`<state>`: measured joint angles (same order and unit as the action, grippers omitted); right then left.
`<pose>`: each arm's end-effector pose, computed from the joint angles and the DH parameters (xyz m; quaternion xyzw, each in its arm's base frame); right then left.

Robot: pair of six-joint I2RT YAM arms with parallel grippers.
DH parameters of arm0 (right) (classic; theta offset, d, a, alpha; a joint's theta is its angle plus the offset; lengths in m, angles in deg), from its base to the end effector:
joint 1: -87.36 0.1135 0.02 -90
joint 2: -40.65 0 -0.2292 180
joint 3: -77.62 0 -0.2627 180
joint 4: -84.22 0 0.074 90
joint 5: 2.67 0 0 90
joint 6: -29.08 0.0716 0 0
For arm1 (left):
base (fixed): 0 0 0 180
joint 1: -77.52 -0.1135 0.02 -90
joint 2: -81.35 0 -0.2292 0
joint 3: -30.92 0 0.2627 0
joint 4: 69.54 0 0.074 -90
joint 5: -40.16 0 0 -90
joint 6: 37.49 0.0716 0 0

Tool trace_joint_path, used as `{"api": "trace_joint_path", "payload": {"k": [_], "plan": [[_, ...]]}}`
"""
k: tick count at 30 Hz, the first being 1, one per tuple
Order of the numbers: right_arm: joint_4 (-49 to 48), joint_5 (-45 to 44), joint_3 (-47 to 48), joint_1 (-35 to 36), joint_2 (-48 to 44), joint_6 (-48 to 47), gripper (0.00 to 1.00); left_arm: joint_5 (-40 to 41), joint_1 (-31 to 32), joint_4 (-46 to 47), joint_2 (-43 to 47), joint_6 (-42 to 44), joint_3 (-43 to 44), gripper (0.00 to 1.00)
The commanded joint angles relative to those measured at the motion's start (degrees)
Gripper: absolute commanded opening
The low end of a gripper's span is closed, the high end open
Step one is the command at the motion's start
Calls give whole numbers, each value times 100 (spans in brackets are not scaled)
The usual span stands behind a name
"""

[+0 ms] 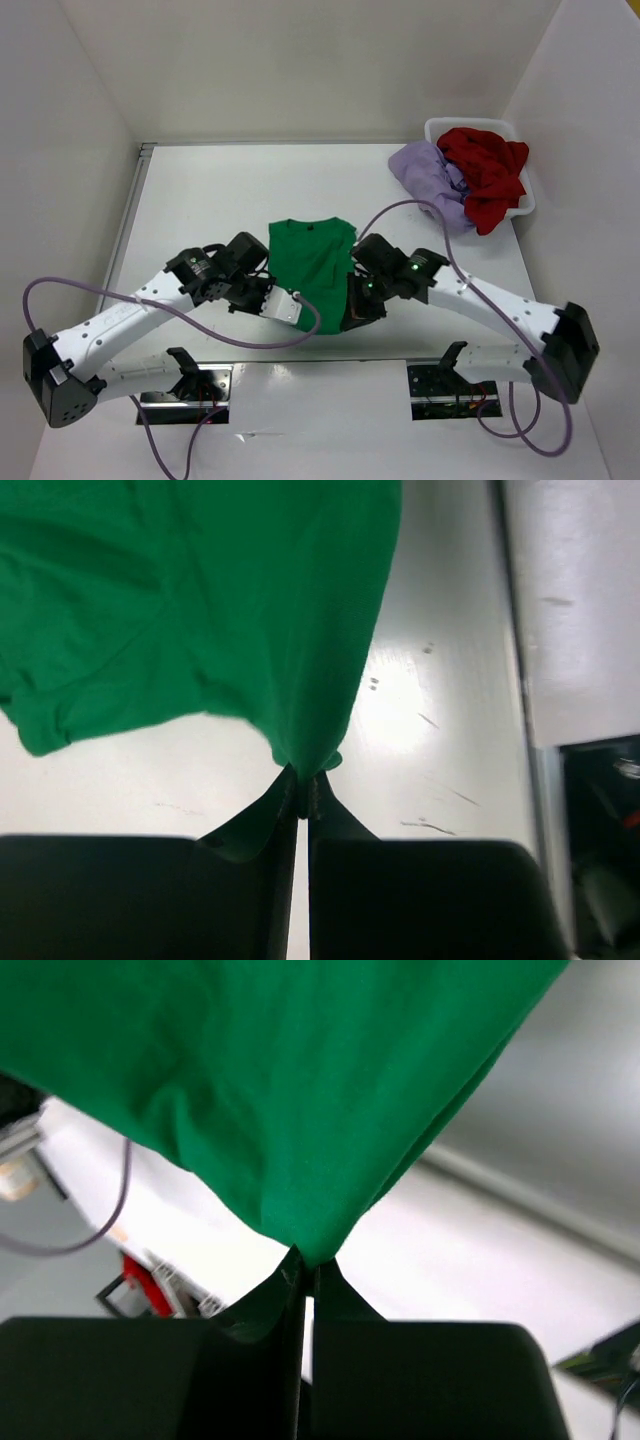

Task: Fold and stack the t-shirts
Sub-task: Fold the long partially folded tshirt into a neat square

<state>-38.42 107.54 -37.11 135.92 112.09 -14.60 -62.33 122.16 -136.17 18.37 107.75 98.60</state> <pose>0.1609 0.2196 0.1762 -0.0589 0.9574 0.2815 0.0266 0.1637 -0.1835 0.2122 0.7551 0.6005 -0.0828 0.2498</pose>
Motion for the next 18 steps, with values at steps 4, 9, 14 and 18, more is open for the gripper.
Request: {"api": "trace_joint_path", "payload": {"k": [4, 9, 14, 18], "plan": [[1086, -69, 303, 216, -1254, 1019, 0, -657, -77, -968, 40, -927, 1213, 0], [1086, -70, 539, -328, -1019, 572, 0, -887, -684, -713, -380, -1577, 1495, 0], [884, 96, 752, -1600, -501, -394, 0, -1115, -1439, -257, -996, -2078, 1811, 0], [621, 168, 935, -2104, 62, -1071, 0, -1115, -1695, 306, -1488, -2395, 1987, 0]]}}
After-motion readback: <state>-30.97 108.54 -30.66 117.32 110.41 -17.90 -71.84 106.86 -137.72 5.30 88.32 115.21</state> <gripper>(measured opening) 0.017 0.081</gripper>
